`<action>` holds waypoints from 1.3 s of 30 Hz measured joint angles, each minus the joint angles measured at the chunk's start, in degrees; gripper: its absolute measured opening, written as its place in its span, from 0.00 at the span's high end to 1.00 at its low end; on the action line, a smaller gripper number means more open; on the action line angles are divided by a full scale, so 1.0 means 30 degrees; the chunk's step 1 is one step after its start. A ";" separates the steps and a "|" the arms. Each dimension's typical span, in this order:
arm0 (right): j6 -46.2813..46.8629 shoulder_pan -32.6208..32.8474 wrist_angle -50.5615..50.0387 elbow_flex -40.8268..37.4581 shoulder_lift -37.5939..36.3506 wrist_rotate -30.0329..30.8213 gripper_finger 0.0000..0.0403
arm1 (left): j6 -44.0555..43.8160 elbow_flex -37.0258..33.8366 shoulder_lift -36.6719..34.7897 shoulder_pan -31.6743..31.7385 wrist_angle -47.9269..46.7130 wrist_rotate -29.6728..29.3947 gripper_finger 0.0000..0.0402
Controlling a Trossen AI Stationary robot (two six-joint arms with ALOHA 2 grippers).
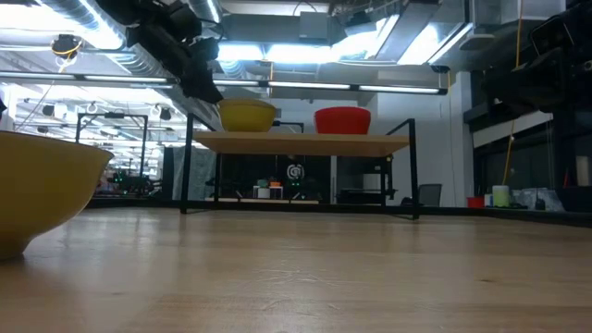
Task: Pick & Place Mini bowls
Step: Stack the right white patterned bowl on top of the white patterned bowl on the shelf, then stack the white patterned bowl on top of the white patterned bowl on the shelf
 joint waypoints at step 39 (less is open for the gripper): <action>-0.0394 -0.0004 0.0000 0.0000 0.0004 0.0000 0.99 | -0.4719 0.0000 -0.3577 -1.6192 -0.1908 -0.5675 1.00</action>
